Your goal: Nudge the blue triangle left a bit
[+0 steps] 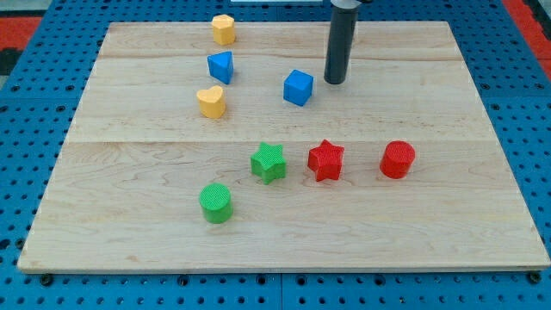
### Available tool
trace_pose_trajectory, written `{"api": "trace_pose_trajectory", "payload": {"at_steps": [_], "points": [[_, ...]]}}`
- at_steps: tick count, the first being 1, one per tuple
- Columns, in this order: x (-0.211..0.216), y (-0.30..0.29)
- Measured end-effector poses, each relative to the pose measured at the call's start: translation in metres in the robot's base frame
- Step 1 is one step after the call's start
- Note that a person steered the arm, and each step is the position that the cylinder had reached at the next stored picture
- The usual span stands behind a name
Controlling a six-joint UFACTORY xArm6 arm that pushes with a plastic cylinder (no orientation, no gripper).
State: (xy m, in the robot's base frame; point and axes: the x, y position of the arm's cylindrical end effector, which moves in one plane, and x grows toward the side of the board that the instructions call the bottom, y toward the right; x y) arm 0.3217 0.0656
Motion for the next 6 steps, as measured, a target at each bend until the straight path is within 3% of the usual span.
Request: {"api": "trace_pose_trajectory", "payload": {"at_steps": [1,2,3,4,5,6], "points": [[0.015,-0.047],[0.051,-0.046],[0.038,-0.057],[-0.009,-0.042],[-0.043,-0.092],[-0.041,-0.164]]}}
